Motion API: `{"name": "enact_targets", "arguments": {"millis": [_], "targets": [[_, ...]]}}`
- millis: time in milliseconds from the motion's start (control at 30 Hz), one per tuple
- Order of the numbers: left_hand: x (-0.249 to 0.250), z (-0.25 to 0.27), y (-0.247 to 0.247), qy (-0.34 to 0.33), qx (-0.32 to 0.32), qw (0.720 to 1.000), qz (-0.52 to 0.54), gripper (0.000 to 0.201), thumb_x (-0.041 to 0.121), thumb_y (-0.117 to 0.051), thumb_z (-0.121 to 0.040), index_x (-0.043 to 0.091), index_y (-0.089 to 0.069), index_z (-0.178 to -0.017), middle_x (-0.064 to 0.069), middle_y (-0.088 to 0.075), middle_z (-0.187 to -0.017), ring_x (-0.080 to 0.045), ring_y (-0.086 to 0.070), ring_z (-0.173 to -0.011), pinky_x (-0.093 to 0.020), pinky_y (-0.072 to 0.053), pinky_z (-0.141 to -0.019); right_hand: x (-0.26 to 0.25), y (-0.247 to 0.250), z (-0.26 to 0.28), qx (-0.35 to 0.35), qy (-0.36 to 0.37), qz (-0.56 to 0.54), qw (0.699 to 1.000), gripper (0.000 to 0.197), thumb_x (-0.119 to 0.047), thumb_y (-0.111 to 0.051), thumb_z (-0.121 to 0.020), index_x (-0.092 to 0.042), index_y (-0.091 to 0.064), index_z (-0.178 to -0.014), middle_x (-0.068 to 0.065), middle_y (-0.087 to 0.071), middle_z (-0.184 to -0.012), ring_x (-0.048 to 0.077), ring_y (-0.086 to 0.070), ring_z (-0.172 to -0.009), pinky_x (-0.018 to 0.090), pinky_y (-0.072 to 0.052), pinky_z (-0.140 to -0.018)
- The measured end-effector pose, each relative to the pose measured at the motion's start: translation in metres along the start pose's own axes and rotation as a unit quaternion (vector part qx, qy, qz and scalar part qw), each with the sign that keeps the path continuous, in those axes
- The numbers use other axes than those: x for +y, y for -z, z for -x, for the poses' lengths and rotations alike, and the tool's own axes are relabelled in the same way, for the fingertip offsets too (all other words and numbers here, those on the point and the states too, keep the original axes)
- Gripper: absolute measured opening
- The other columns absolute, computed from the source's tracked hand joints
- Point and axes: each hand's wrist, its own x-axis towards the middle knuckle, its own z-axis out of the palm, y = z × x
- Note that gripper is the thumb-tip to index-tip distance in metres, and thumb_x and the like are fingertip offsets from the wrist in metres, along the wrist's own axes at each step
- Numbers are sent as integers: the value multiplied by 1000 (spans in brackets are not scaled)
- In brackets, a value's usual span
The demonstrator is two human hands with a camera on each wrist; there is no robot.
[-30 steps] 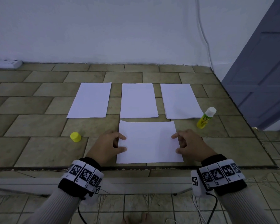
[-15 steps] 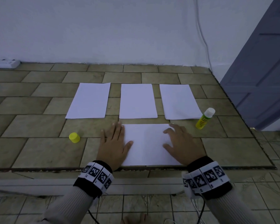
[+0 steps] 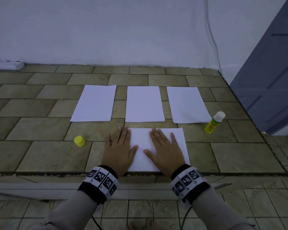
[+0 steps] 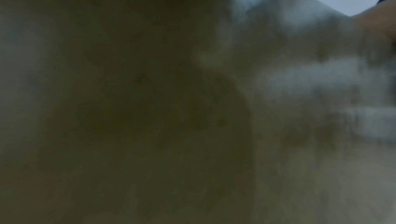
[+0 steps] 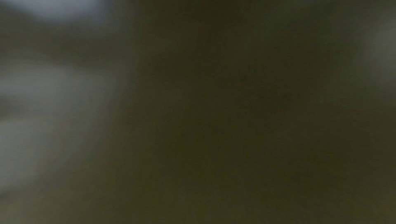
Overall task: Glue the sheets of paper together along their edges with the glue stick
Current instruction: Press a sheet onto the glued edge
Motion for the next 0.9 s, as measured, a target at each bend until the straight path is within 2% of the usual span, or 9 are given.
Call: {"name": "enact_targets", "arguments": {"millis": [133, 300, 333, 400, 467, 533, 700, 800, 900], "targets": [[-1, 1, -2, -6, 9, 1000, -6, 78, 56, -3, -94, 8, -22, -153, -5, -16, -162, -22, -12, -150, -57, -11, -117, 57, 11, 20, -6, -73, 16, 997, 102, -73, 27, -72, -21, -5, -153, -6, -4, -161, 8, -1, -147, 49, -1, -118], [0, 1, -3, -7, 15, 1000, -8, 77, 54, -5, -95, 7, -25, -153, -6, -18, -161, -24, -16, -149, -57, -15, -116, 71, 22, 28, 4, -108, 65, 992, 84, -60, 3, -95, -7, -46, -139, 8, -48, -144, 24, -44, -134, 61, -21, -109], [0, 0, -3, -7, 14, 1000, -6, 77, 54, -4, -95, 7, -24, -153, -6, -17, -162, -24, -15, -149, -58, -14, -116, 64, 25, 27, 25, -115, 68, 991, 84, -60, 1, -95, -5, -46, -139, 10, -47, -144, 26, -44, -134, 61, -18, -110], [1, 0, -3, -6, 17, 1000, -4, 78, 55, -3, -94, 7, -23, -153, -5, -15, -162, -24, -13, -150, -58, -13, -117, 45, 34, 24, 41, -115, 56, 991, 86, -64, 2, -91, -7, -30, -147, 8, -29, -155, 23, -25, -144, 56, -7, -114], [1, 0, -2, -5, 14, 1000, 1, 81, 57, 1, -92, 9, -18, -154, -3, -10, -163, -22, -8, -150, -56, -8, -118, 19, 35, 18, 24, -80, 22, 996, 93, -69, 14, -82, -12, -10, -152, 3, -9, -161, 18, -5, -148, 52, 5, -114], [1, 0, -2, -4, 12, 1000, 7, 81, 57, 3, -90, 11, -16, -155, -2, -7, -163, -21, -4, -151, -55, -4, -118, -11, 27, 10, 8, -30, -5, 1000, 96, -68, 20, -76, -15, -3, -153, 2, 0, -161, 16, 3, -148, 50, 12, -114], [-2, 1, -5, -16, 23, 1000, 1, 76, 53, -5, -93, 9, -23, -153, -4, -14, -162, -23, -12, -150, -57, -10, -118, -42, -1, -10, -3, 44, -44, 998, 97, -70, 16, -76, -15, -8, -153, 0, 0, -161, 13, 7, -148, 47, 13, -116], [-2, 0, -4, -9, 17, 1000, 3, 78, 54, -3, -92, 10, -20, -154, -3, -12, -162, -21, -9, -150, -54, -7, -118, -28, -4, -8, 5, 37, -9, 999, 95, -70, 20, -77, -20, -7, -153, -3, 2, -161, 13, 5, -148, 50, 12, -116], [-1, 1, -3, -2, 25, 1000, -6, 75, 52, -9, -94, 9, -29, -152, -4, -23, -160, -23, -20, -148, -56, -15, -116, 2, 2, 2, 3, 4, 15, 1000, 80, -66, 10, -83, -28, 1, -152, -8, 8, -159, 11, 9, -147, 50, 17, -113]]}}
